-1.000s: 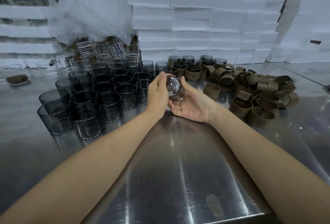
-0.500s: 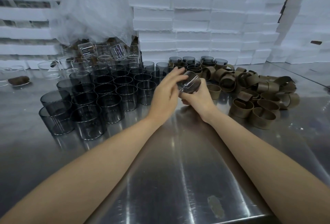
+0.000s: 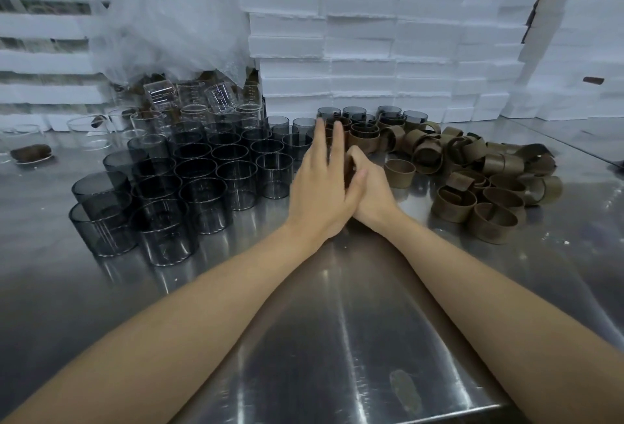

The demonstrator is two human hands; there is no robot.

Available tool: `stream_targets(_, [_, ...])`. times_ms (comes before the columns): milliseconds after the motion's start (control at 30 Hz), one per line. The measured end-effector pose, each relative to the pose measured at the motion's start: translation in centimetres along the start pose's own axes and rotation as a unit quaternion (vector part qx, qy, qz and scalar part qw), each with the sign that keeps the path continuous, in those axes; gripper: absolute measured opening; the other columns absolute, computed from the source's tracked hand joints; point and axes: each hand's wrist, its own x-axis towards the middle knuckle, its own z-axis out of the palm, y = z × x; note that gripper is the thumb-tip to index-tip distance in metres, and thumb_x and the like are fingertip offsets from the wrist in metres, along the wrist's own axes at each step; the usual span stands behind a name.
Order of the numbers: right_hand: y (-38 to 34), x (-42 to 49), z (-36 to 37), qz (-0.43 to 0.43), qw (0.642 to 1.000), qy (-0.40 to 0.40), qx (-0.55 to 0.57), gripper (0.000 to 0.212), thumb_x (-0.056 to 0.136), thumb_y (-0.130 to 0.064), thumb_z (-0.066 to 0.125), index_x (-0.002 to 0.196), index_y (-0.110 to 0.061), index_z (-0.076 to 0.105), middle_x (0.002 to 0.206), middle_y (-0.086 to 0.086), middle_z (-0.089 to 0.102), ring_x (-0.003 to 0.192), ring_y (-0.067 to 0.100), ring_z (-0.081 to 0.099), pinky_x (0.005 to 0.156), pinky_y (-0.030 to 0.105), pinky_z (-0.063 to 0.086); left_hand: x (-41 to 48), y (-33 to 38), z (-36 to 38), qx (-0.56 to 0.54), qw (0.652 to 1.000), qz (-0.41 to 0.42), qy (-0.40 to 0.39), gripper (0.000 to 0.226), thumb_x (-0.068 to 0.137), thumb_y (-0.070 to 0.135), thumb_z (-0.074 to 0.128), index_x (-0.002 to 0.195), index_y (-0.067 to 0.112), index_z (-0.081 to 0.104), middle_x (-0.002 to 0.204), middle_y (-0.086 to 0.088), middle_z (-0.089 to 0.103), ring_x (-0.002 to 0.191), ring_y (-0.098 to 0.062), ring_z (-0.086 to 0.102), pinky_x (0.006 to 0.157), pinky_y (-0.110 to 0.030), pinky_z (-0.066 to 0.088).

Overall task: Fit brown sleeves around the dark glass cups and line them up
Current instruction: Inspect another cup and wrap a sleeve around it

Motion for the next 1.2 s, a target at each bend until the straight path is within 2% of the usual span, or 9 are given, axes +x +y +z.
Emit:
stream_targets(167, [0.3,-0.1,-0.3,-0.031,0.994,-0.039,-0.098,0.042,0.065,-0.011,0.075,0.077,-0.021,0.037,0.071,-0.011,0.056,0.062,0.000,0.048,0.054,0.019,0.037,1.0,-1.6,-0.7,-0.247,0.963,-0.102,-0.027,0.079,0.094,0.049,0.055,0.156,0.026,0.013,0.155,0.000,0.036,0.139,-0.017,0.039,0.109,-0.031,0.033])
stream_targets(267, [0.3,0.0,-0.8,-0.010,0.998,-0.062,-0.025,0.044,0.053,-0.009,0.068,0.080,-0.026,0.037,0.072,-0.021,0.056,0.064,-0.004,0.049,0.057,0.016,0.039,1.5,-2.2,-0.8,-0.415,0.888,-0.177,-0.091,0.080,0.088,0.048,0.066,0.153,0.023,0.027,0.151,0.000,0.043,0.136,-0.014,0.042,0.110,-0.027,0.031])
stream_targets(400, [0.2,0.0,-0.9,-0.009,0.995,-0.065,0.078,0.050,0.050,-0.002,0.067,0.088,-0.018,0.039,0.082,0.005,0.051,0.074,0.013,0.051,0.062,0.033,0.044,1.4,-2.2,-0.7,-0.600,0.754,-0.213,-0.160,0.056,0.086,0.046,0.064,0.125,0.006,0.059,0.110,-0.009,0.068,0.100,-0.018,0.063,0.093,-0.036,0.047])
stream_targets(533, [0.0,-0.2,-0.4,-0.035,0.992,-0.061,0.108,0.070,0.065,0.006,0.062,0.124,-0.023,0.040,0.098,0.000,0.056,0.084,0.011,0.061,0.070,0.028,0.052,1.5,-2.6,-0.6,-0.654,0.705,-0.198,-0.189,0.045,0.086,0.047,0.056,0.117,0.015,0.064,0.105,-0.006,0.069,0.100,-0.018,0.064,0.093,-0.035,0.047])
stream_targets(633, [0.1,0.0,-0.1,-0.025,0.990,-0.089,0.103,0.106,0.070,0.009,0.065,0.153,-0.028,0.012,0.109,-0.008,0.060,0.089,0.005,0.066,0.075,0.019,0.051,1.5,-3.0,-0.4,-0.683,0.671,-0.208,-0.201,0.026,0.095,0.038,0.052,0.101,0.024,0.073,0.099,0.000,0.074,0.095,-0.014,0.070,0.081,-0.028,0.057])
stream_targets(767, [0.2,0.2,-0.1,-0.013,0.992,-0.093,0.086,0.121,0.071,0.010,0.074,0.155,-0.028,-0.003,0.101,-0.010,0.067,0.092,0.007,0.067,0.083,0.020,0.051,1.4,-2.9,-0.8,-0.675,0.678,-0.211,-0.200,0.032,0.091,0.033,0.060,0.116,0.013,0.065,0.100,-0.006,0.073,0.094,-0.017,0.070,0.083,-0.030,0.056])
stream_targets(1000, [-0.1,0.4,-0.5,-0.010,0.996,-0.071,-0.045,0.108,0.067,-0.011,0.088,0.152,-0.013,0.021,0.111,-0.020,0.059,0.092,-0.014,0.060,0.080,0.001,0.041,1.3,-2.9,-0.4,-0.648,0.703,-0.215,-0.199,0.041,0.091,0.028,0.060,0.122,0.001,0.057,0.099,-0.011,0.073,0.095,-0.020,0.069,0.090,-0.031,0.054])
stream_targets(1067, [-0.4,0.3,-0.7,0.003,0.990,-0.072,-0.124,0.099,0.068,-0.028,0.087,0.148,-0.012,0.030,0.111,-0.008,0.063,0.093,0.000,0.061,0.081,0.011,0.046,1.4,-3.1,-0.2,-0.633,0.719,-0.214,-0.193,0.037,0.089,0.030,0.063,0.114,0.003,0.060,0.095,-0.010,0.074,0.091,-0.019,0.070,0.087,-0.029,0.054])
stream_targets(1200, [-1.4,0.5,-1.3,0.021,0.931,-0.040,-0.363,0.054,0.068,-0.061,0.073,0.097,-0.021,0.049,0.086,-0.007,0.060,0.078,0.020,0.056,0.067,0.034,0.043,1.1,-2.3,-0.1,-0.607,0.750,-0.213,-0.155,0.045,0.080,0.046,0.069,0.108,0.011,0.067,0.103,-0.012,0.071,0.101,-0.027,0.064,0.098,-0.037,0.044])
